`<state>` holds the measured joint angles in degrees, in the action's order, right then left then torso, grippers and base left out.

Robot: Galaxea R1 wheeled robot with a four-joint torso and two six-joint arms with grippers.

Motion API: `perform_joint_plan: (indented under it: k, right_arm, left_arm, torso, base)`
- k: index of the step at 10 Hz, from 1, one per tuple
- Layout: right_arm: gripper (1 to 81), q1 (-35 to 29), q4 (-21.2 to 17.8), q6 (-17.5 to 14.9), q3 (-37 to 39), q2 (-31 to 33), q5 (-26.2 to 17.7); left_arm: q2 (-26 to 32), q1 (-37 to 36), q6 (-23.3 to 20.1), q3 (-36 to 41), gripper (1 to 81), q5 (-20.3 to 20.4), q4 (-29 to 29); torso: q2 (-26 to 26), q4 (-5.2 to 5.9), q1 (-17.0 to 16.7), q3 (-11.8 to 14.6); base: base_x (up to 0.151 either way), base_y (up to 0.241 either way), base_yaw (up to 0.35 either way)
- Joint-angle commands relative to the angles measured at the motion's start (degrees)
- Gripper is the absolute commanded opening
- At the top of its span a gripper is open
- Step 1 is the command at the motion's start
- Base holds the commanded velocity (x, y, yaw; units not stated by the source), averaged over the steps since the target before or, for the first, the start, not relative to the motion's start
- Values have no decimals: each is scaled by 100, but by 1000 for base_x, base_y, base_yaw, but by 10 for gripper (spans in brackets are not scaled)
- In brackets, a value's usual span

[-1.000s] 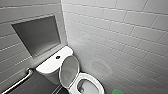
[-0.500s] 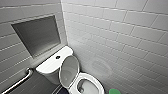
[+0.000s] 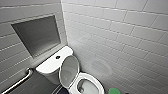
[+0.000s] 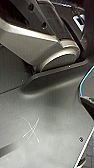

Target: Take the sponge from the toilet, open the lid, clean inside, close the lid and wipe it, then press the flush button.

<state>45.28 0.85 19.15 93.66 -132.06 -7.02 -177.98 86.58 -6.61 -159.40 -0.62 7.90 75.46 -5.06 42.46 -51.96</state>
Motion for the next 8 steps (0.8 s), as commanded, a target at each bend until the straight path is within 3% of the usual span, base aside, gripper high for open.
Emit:
perform_joint_plan:
  k: [1, 8]
  right_arm:
    - [10, -549, 20, 10, -103, 204, -168]
    - [10, -664, 64, 10, -24, -16, -168]
  left_arm:
    - [-62, 57, -25, 32, 811, -422, -60]
    - [-36, 101, -25, 32, 811, -386, -78]
  torso:
    - [0, 0, 0, 0]
    - [-2, 0, 0, -2]
  base:
    - [0, 0, 0]
    - [0, 0, 0]
